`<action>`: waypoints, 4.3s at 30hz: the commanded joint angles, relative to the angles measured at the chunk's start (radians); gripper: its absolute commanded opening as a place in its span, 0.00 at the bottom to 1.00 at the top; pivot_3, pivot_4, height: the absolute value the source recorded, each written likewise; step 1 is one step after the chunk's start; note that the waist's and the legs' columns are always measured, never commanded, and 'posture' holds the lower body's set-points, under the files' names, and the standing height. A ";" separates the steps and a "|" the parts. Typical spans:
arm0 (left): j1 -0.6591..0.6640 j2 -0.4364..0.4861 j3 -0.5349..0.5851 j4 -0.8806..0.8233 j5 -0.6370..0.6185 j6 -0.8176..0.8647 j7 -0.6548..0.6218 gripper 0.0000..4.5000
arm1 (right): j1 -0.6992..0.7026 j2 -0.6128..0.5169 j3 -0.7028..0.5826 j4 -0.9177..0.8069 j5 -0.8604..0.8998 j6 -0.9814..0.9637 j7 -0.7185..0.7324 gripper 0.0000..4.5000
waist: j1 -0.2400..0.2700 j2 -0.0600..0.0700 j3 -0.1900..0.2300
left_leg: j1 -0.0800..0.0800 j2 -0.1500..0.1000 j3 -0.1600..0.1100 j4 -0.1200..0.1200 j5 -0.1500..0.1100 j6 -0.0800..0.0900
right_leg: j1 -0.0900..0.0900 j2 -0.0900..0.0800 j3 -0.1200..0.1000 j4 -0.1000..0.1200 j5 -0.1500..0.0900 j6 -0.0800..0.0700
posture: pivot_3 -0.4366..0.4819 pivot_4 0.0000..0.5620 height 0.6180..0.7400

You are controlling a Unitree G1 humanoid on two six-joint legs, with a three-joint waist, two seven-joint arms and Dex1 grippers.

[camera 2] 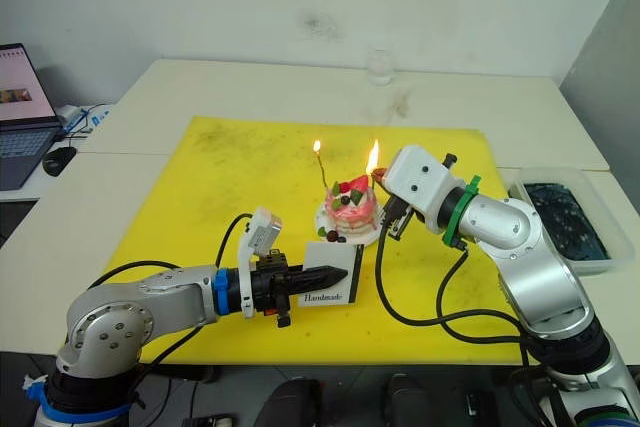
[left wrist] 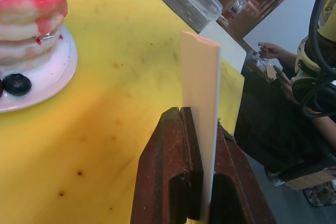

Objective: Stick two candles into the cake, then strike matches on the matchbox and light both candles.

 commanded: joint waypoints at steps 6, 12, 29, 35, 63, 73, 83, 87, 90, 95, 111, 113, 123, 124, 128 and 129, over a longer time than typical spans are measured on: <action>-0.015 -0.004 -0.002 -0.015 -0.011 -0.016 0.000 0.00 | 0.013 -0.011 -0.018 -0.027 -0.005 -0.013 0.001 0.01 | 0.000 0.000 0.000 | 0.000 0.000 0.000 0.000 0.000 0.000 | 0.000 0.000 0.000 0.000 0.000 0.000 | 0.48 0.27 1.00; -0.012 -0.002 -0.006 -0.013 -0.004 -0.020 -0.008 0.00 | 0.010 -0.007 -0.022 -0.018 -0.004 -0.014 -0.003 0.01 | 0.000 0.000 0.000 | 0.000 0.000 0.000 0.000 0.000 0.000 | 0.000 0.000 0.000 0.000 0.000 0.000 | 0.48 0.27 1.00; -0.006 -0.015 -0.021 -0.007 -0.003 -0.026 -0.013 0.00 | 0.119 -0.125 -0.210 -0.143 0.128 0.177 0.068 0.01 | 0.003 0.000 0.000 | -0.001 0.000 0.000 0.000 0.000 0.000 | 0.000 -0.001 0.000 -0.001 0.000 0.000 | 0.48 0.27 1.00; -0.018 -0.019 -0.035 0.005 -0.001 -0.030 -0.025 0.00 | 0.235 -0.180 -0.373 -0.155 0.151 0.261 0.050 0.01 | 0.004 0.000 0.000 | 0.000 0.000 0.000 0.000 0.000 0.000 | 0.000 -0.001 0.000 0.000 0.000 0.000 | 0.48 0.27 1.00; 0.018 -0.090 -0.062 -0.018 0.031 -0.073 0.029 0.00 | 0.252 -0.126 -0.629 0.529 0.041 0.050 -0.256 0.20 | 0.000 0.000 0.000 | 0.000 -0.002 0.001 0.000 0.000 0.000 | 0.000 0.004 0.001 0.000 0.000 0.000 | 0.48 0.27 1.00; 0.053 -0.048 -0.020 -0.040 -0.027 -0.013 0.099 0.00 | 0.291 -0.121 -0.660 0.386 0.062 0.038 -0.272 0.98 | 0.000 0.001 0.000 | 0.000 -0.001 0.001 0.000 0.000 0.000 | 0.000 0.004 0.001 0.000 0.000 0.000 | 0.48 0.27 1.00; 0.032 -0.014 -0.008 0.066 -0.216 0.156 0.297 0.00 | 0.328 -0.230 -0.599 0.087 0.248 0.055 0.010 1.00 | 0.000 0.002 0.000 | 0.000 0.000 0.000 0.000 0.000 0.000 | 0.000 0.003 0.000 0.000 0.000 0.000 | 0.48 0.27 1.00; -0.008 -0.004 -0.059 0.092 -0.158 0.188 0.294 0.00 | 0.374 -0.309 -0.569 -0.021 0.414 0.170 0.170 1.00 | 0.003 0.002 0.000 | 0.000 0.000 0.000 0.000 0.000 0.000 | 0.000 0.003 0.000 0.000 0.000 0.001 | 0.48 0.27 1.00; -0.035 0.021 -0.089 0.093 -0.124 0.197 0.254 0.13 | 0.387 -0.349 -0.577 -0.083 0.531 0.256 0.225 1.00 | 0.005 0.002 0.000 | 0.000 0.000 0.000 0.000 0.000 0.000 | 0.000 0.003 0.000 -0.001 0.000 0.000 | 0.48 0.27 1.00; -0.066 0.056 -0.097 0.092 -0.105 0.214 0.200 0.45 | 0.403 -0.406 -0.559 -0.116 0.574 0.280 0.254 1.00 | 0.004 0.001 0.000 | 0.000 -0.001 0.000 0.000 0.000 0.000 | 0.000 0.002 0.000 -0.001 -0.001 0.000 | 0.48 0.27 1.00; -0.066 0.426 0.105 -0.004 -0.180 0.247 -0.034 0.99 | 0.383 -0.467 -0.564 -0.113 0.595 0.231 0.291 1.00 | 0.001 0.000 0.001 | 0.000 0.000 -0.001 -0.001 0.000 0.000 | -0.001 0.001 -0.001 0.000 -0.002 -0.002 | 0.48 0.27 1.00; -0.027 0.548 0.133 -0.014 -0.076 0.158 -0.175 0.99 | 0.374 -0.487 -0.577 -0.094 0.592 0.204 0.319 1.00 | 0.000 0.000 0.002 | 0.000 0.000 0.000 -0.002 0.000 0.000 | -0.001 0.000 -0.001 -0.001 -0.002 -0.002 | 0.48 0.27 1.00; 0.205 0.652 0.249 0.199 0.521 -0.550 -0.472 0.99 | 0.355 -0.610 -0.687 0.103 0.528 0.029 0.498 1.00 | 0.007 0.002 0.004 | -0.001 0.000 0.002 -0.003 -0.001 0.000 | -0.001 -0.006 -0.001 -0.004 -0.007 -0.010 | 0.48 0.27 1.00; 0.219 0.649 0.259 0.222 0.547 -0.589 -0.493 0.99 | 0.352 -0.621 -0.694 0.125 0.520 0.013 0.513 1.00 | 0.007 0.002 0.004 | -0.001 0.000 0.002 -0.003 -0.001 0.000 | -0.001 -0.006 -0.001 -0.004 -0.007 -0.010 | 0.48 0.27 1.00; 0.233 0.638 0.281 0.269 0.579 -0.644 -0.551 0.99 | 0.334 -0.646 -0.699 0.182 0.507 -0.023 0.551 1.00 | 0.006 0.003 0.004 | 0.000 0.001 0.003 -0.005 -0.001 0.000 | -0.002 -0.007 -0.002 -0.004 -0.007 -0.011 | 0.48 0.27 1.00; 0.231 0.635 0.282 0.271 0.572 -0.635 -0.563 0.99 | 0.328 -0.650 -0.696 0.194 0.504 -0.033 0.556 1.00 | 0.006 0.003 0.004 | 0.000 0.001 0.003 -0.005 -0.001 0.000 | -0.002 -0.007 -0.002 -0.004 -0.007 -0.011 | 0.48 0.27 1.00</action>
